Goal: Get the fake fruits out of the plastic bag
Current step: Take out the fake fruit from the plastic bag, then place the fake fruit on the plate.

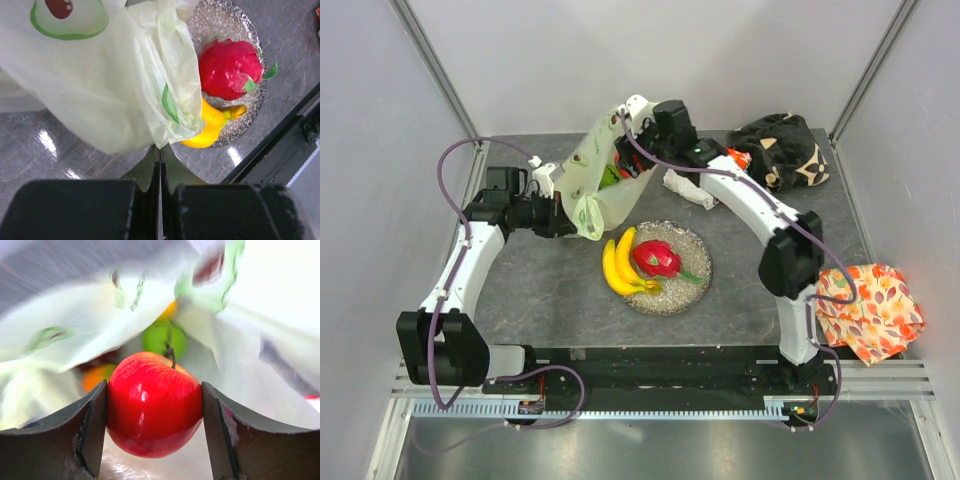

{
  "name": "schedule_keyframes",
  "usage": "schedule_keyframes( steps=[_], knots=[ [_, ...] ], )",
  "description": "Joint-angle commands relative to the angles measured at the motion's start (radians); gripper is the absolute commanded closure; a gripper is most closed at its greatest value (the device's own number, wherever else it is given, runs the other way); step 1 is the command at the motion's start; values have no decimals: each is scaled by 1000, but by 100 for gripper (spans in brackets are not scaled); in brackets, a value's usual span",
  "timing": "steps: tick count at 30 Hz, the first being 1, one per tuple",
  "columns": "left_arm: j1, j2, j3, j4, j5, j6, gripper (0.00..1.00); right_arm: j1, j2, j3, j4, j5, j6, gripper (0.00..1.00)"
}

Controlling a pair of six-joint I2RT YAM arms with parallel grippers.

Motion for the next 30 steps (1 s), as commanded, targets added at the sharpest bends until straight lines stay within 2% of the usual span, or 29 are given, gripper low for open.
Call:
schedule_keyframes(
  steps=[1, 6, 10, 14, 17, 20, 21, 24, 25, 30],
  knots=[
    [0, -1, 50, 65, 31, -19, 98, -13, -191, -108, 34, -209, 86, 70],
    [0, -7, 45, 99, 35, -56, 98, -36, -289, -238, 54, -372, 152, 70],
    [0, -1, 51, 113, 39, -70, 98, -41, -308, -330, 184, -377, 254, 71],
    [0, 19, 79, 117, 43, -88, 98, -53, -279, -259, 211, -389, 298, 72],
    [0, 55, 116, 127, 60, -119, 98, -91, -308, -166, 160, -436, 288, 72],
    [-1, 83, 146, 154, 81, -168, 98, -123, -384, -126, 13, -481, 177, 73],
    [-1, 89, 157, 162, 86, -176, 98, -127, -410, -135, -77, -490, 92, 72],
    [-1, 118, 186, 185, 94, -216, 98, -125, -533, -246, -221, -512, -36, 73],
    [-1, 129, 197, 195, 103, -240, 98, -125, -591, -331, -249, -506, -60, 73],
    [-1, 189, 269, 245, 181, -322, 98, -128, -717, -589, -305, -409, -197, 74]
  ],
)
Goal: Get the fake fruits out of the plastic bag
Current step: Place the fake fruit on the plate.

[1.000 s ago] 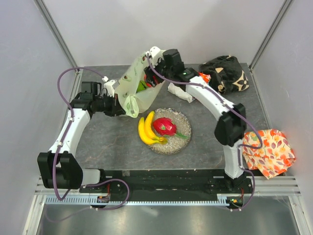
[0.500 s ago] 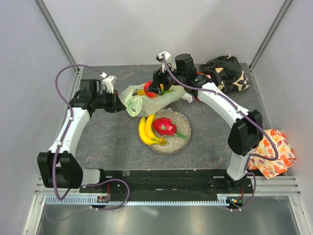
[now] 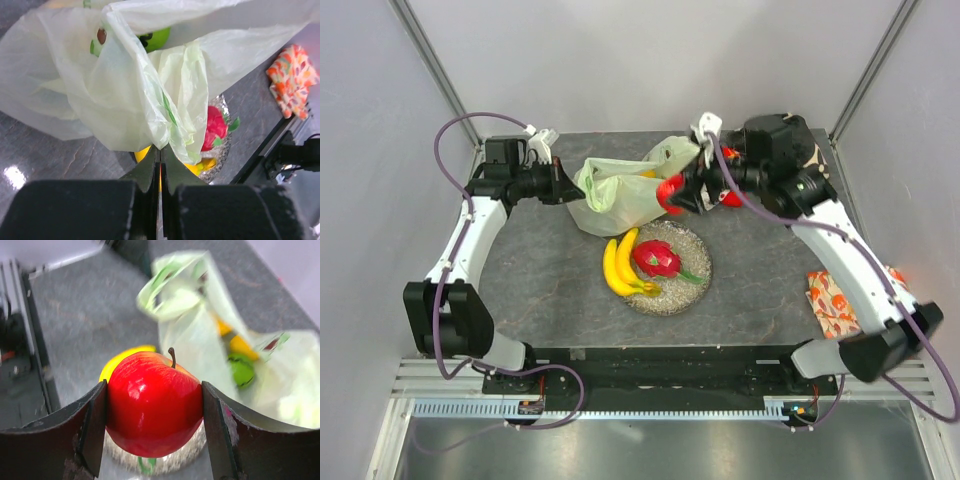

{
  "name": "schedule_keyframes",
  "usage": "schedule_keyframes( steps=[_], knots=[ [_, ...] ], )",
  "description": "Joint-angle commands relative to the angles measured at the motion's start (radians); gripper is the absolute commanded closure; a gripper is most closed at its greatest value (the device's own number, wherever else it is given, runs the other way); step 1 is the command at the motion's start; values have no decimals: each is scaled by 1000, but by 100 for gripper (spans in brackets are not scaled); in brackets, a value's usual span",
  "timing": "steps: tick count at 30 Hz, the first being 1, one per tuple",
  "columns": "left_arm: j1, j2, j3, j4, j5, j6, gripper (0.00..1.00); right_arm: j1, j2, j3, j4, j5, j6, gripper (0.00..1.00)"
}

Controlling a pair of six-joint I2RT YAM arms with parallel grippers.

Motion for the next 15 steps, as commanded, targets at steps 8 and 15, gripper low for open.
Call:
schedule_keyframes(
  steps=[8, 15],
  knots=[
    [-1, 44, 114, 96, 101, -140, 98, -30, 45, -295, -113, 118, -320, 75],
    [-1, 11, 73, 81, 84, -119, 98, -42, 292, -229, 13, 176, -328, 77]
  ],
)
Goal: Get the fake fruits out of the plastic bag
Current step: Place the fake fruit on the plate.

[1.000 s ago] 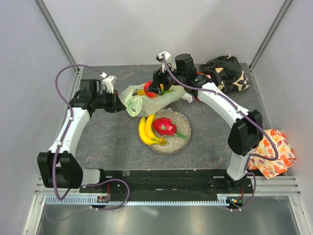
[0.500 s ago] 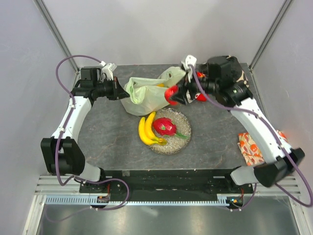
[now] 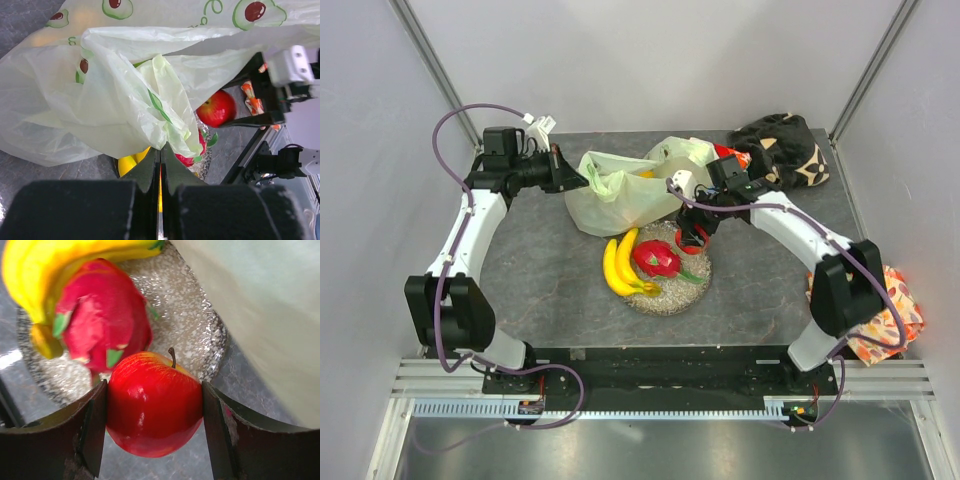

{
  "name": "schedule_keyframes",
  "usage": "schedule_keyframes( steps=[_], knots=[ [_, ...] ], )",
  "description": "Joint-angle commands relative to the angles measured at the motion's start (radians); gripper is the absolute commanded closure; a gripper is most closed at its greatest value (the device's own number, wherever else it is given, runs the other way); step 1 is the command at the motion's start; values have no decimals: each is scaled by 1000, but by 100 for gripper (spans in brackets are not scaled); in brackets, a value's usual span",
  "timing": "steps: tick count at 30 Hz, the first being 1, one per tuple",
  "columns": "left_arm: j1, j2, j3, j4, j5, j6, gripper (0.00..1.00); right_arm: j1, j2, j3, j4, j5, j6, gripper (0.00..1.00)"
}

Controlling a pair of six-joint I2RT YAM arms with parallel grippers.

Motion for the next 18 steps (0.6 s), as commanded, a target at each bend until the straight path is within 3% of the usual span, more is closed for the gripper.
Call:
schedule_keyframes(
  steps=[1, 9, 18],
  knots=[
    [-1, -46, -13, 6, 13, -2, 98, -11, 130, 84, 102, 20, -61, 76],
    [0, -80, -67, -34, -18, 39, 98, -7, 316, 191, 180, 0, -46, 76],
    [0, -85, -90, -55, -43, 76, 98, 6, 416, 276, 234, -37, 26, 74]
  ],
)
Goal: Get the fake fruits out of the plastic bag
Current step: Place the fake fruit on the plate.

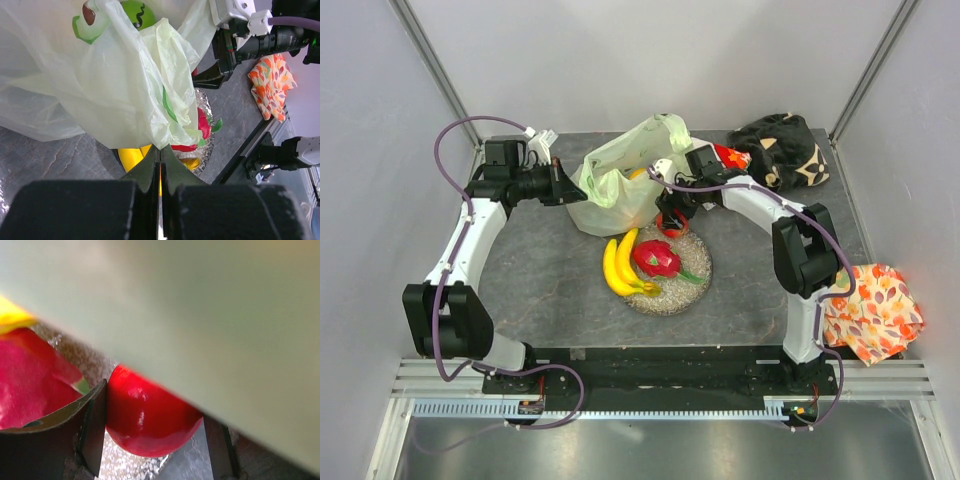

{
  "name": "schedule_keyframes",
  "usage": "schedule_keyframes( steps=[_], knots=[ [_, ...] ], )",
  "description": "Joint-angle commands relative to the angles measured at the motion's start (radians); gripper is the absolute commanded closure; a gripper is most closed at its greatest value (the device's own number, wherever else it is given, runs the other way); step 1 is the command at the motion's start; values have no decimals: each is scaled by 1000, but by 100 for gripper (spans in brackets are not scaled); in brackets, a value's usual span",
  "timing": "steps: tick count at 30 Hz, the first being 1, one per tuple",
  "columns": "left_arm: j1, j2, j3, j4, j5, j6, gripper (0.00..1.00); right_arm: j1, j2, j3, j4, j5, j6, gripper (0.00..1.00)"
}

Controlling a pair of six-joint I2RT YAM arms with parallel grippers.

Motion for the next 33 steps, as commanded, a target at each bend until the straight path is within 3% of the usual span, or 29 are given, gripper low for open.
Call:
schedule_keyframes(
  steps=[1, 14, 16, 20, 21, 22, 28, 33],
  knots=[
    [0, -26, -5, -2, -15, 50, 98, 11, 38, 52, 80, -35, 39, 74],
    [0, 9, 26, 1, -17, 46, 99, 42, 98, 94, 74, -100, 99, 70],
    [0, 9, 24, 1, -15, 46, 98, 44, 107, 100, 47, -101, 93, 64],
    [0, 12, 23, 5, -17, 46, 98, 42, 106, 117, -13, -88, 73, 41],
    [0, 14, 27, 7, -17, 46, 98, 40, 96, 112, -9, -77, 81, 15],
    [0, 17, 29, 7, -11, 46, 87, 37, 87, 111, -7, -74, 88, 2],
    [0, -5, 70, -24, -11, 47, 51, -15, -23, 177, -59, -65, 140, 2],
    [0, -37, 73, -34, 8, -20, 34, -32, -160, 187, -157, -66, 99, 2]
  ],
)
